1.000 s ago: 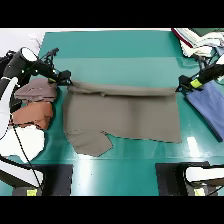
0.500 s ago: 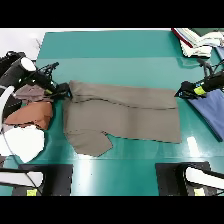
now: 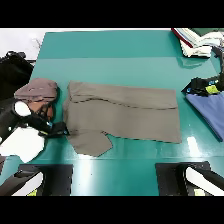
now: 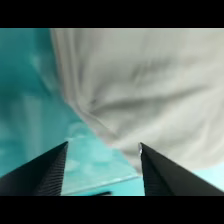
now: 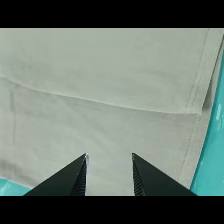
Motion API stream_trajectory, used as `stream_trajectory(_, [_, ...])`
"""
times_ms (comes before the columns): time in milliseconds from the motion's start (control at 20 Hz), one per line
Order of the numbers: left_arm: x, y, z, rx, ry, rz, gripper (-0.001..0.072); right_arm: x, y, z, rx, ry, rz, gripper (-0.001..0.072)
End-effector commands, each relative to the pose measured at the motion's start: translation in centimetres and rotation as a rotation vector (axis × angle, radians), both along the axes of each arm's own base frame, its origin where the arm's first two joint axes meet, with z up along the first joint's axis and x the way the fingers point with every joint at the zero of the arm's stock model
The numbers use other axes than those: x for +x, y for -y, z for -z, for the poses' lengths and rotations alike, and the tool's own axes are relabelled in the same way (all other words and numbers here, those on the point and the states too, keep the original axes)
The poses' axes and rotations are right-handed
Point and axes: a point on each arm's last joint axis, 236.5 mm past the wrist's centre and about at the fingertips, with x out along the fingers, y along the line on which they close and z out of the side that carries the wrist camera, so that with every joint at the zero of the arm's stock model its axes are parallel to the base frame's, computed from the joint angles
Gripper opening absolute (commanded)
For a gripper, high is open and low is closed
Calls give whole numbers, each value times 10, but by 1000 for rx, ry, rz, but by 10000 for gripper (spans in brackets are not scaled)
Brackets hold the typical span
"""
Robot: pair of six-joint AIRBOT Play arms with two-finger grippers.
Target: Fold the shirts.
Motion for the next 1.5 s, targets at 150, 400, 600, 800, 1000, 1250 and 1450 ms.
stream_trajectory(150, [-6,40,11,-195,45,-116,525,-5,-2,-3,-1,-3,-8,327])
stream_trajectory(400, [10,40,-5,-199,104,-81,27,-55,25,47,-37,-196,48,326])
stream_trajectory(600, [24,40,-23,-197,162,-38,26,-138,64,124,26,-459,268,451])
stream_trajectory(800, [26,39,-23,-190,169,-37,27,-183,50,176,237,-562,441,449])
stream_trajectory(1000, [26,39,-22,-190,169,-37,27,-172,28,195,342,-508,503,447])
stream_trajectory(1250, [27,38,-22,-188,173,-39,27,-137,8,193,335,-405,435,371])
stream_trajectory(1450, [13,38,-27,-183,150,37,25,-133,-9,184,301,-400,303,16])
